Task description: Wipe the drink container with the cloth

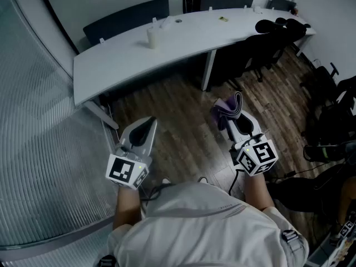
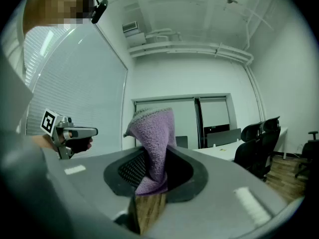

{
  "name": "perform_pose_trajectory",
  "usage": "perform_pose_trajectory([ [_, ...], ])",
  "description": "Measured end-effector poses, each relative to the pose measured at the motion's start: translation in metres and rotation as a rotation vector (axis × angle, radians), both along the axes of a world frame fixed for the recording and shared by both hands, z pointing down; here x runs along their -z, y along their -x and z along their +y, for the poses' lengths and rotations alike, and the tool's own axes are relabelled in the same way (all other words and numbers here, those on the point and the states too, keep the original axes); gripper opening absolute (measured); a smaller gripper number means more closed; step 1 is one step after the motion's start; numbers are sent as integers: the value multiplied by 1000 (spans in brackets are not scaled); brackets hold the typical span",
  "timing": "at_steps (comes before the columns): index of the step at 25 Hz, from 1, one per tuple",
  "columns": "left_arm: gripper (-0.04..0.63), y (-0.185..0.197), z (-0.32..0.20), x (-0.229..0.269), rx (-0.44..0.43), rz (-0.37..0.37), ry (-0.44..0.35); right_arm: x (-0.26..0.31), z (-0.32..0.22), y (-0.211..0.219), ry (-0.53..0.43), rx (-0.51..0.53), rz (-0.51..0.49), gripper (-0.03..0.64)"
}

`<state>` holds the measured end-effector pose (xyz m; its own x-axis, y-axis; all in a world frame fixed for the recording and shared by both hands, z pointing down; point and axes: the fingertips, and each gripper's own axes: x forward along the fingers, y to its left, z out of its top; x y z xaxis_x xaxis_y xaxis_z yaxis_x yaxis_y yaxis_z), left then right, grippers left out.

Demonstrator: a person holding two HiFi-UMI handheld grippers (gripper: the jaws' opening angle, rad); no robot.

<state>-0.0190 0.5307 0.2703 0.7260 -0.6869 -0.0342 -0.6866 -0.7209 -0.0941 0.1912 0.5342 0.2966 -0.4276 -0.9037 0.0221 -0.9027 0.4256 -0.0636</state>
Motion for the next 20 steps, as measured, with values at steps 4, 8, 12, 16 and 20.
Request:
perform_pose_trajectory([
  [4, 5, 0, 0, -4, -4, -4, -5, -4, -1, 1, -3, -2, 3, 95],
  [8, 5, 6, -2, -8, 2, -5, -8, -8, -4, 8, -9, 6, 3, 95],
  [12, 5, 11, -5, -7, 5, -6, -9, -7, -8, 13, -10, 10, 2, 95],
  [16, 5, 12, -6, -8, 3, -8, -5, -6, -9, 13, -12, 7, -12, 96],
  [20, 5, 8, -5, -10, -2, -9, -2, -5, -7, 9, -34, 18, -49, 100],
])
